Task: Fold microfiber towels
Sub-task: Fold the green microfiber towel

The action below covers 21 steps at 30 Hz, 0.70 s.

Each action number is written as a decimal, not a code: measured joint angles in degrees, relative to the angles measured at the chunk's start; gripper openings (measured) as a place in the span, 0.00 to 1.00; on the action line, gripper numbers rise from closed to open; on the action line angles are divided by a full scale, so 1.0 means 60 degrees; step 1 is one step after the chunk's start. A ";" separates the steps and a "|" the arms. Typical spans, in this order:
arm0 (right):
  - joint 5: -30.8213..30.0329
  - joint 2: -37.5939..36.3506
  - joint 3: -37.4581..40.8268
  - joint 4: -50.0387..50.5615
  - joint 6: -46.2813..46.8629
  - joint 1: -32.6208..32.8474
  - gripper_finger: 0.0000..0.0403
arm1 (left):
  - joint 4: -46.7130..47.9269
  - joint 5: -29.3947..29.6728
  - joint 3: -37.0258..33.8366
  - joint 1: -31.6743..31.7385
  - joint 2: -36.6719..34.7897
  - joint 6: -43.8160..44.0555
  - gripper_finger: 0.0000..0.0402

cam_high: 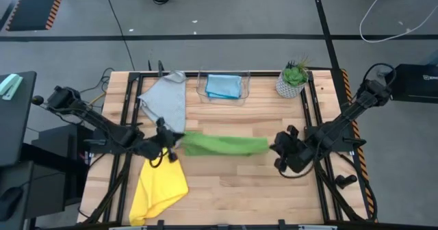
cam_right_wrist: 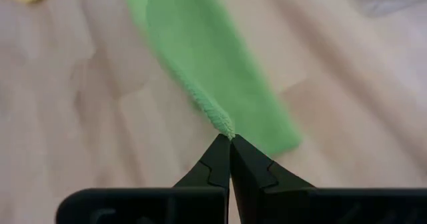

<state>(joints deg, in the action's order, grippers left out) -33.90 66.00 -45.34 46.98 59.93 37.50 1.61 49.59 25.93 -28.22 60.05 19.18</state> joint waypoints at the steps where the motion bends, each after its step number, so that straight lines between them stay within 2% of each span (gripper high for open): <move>1: -0.0185 -0.0004 0.0000 0.0078 -0.0139 -0.0227 0.03 | 0.0000 0.0208 0.0000 0.0297 0.0000 -0.0156 0.01; 9: -0.0614 0.0011 0.0004 0.0668 -0.2086 -0.2872 0.03 | 0.0114 0.0275 0.0000 0.2919 0.0000 -0.1119 0.01; 12: -0.0632 0.0007 0.0004 0.0649 -0.2741 -0.3828 0.05 | 0.0129 -0.0175 0.0000 0.3619 0.0000 -0.1071 0.06; 16: -0.0572 -0.0022 0.0004 0.0664 -0.3071 -0.4601 0.16 | 0.0138 -0.0943 0.0000 0.4038 0.0000 -0.1024 0.16; 21: -0.0161 -0.0302 0.0004 0.0591 -0.2971 -0.4600 0.34 | 0.0137 -0.1306 0.0000 0.3745 -0.0005 -0.1073 0.33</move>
<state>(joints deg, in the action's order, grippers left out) -34.87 64.19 -45.32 50.53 42.10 9.90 2.43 41.75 25.93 -5.74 60.02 12.74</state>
